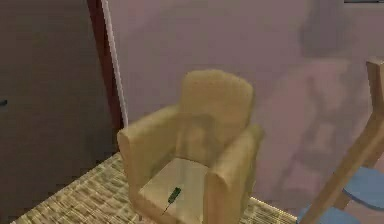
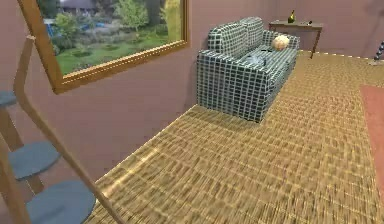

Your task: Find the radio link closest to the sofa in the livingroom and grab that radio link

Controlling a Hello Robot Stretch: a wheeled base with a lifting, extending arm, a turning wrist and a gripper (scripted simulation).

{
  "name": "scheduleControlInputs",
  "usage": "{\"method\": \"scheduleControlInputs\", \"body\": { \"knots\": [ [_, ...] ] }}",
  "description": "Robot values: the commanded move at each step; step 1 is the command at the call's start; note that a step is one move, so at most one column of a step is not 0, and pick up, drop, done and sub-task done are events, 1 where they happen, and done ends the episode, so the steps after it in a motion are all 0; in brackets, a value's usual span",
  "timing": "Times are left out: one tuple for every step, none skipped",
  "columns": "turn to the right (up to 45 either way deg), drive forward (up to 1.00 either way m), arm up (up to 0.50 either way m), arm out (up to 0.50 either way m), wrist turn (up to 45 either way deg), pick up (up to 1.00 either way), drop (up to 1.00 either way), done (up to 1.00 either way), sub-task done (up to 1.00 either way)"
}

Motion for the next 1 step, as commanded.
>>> {"method": "scheduleControlInputs", "body": {
  "knots": [
    [45.0,0.00,0.00,0.00,0.0,0.00,0.00,0.00,0.00]
  ]
}}
